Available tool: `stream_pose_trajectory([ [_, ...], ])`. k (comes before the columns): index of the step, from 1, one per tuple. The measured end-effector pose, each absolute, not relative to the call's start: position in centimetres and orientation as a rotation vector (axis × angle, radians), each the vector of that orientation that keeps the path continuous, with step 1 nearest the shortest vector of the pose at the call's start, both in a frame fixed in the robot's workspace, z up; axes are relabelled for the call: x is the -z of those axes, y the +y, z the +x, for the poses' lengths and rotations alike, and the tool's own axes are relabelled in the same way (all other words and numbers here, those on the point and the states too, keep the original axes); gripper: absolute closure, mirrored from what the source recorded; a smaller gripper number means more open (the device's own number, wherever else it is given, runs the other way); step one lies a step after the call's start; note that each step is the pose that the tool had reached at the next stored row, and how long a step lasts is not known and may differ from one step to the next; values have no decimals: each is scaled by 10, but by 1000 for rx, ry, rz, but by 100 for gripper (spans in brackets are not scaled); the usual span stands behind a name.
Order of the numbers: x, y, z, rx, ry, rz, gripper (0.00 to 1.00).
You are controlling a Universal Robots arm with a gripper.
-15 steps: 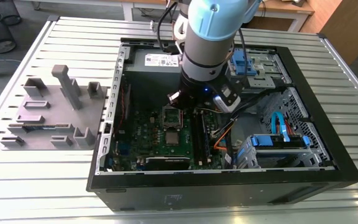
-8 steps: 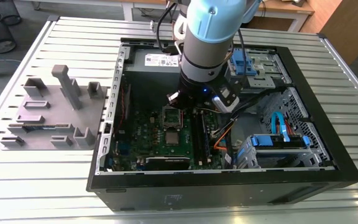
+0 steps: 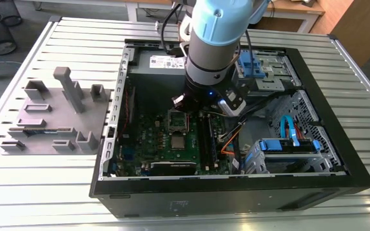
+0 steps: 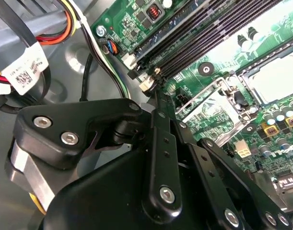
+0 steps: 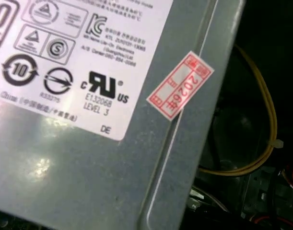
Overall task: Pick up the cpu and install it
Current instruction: 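Close the cpu cover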
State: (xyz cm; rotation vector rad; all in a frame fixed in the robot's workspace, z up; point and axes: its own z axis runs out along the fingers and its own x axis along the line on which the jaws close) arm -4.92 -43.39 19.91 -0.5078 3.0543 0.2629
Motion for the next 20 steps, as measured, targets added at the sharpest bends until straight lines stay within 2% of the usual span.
stream_pose_trajectory([
  [20,-210,-434,-52,-272,3051,-511,89],
])
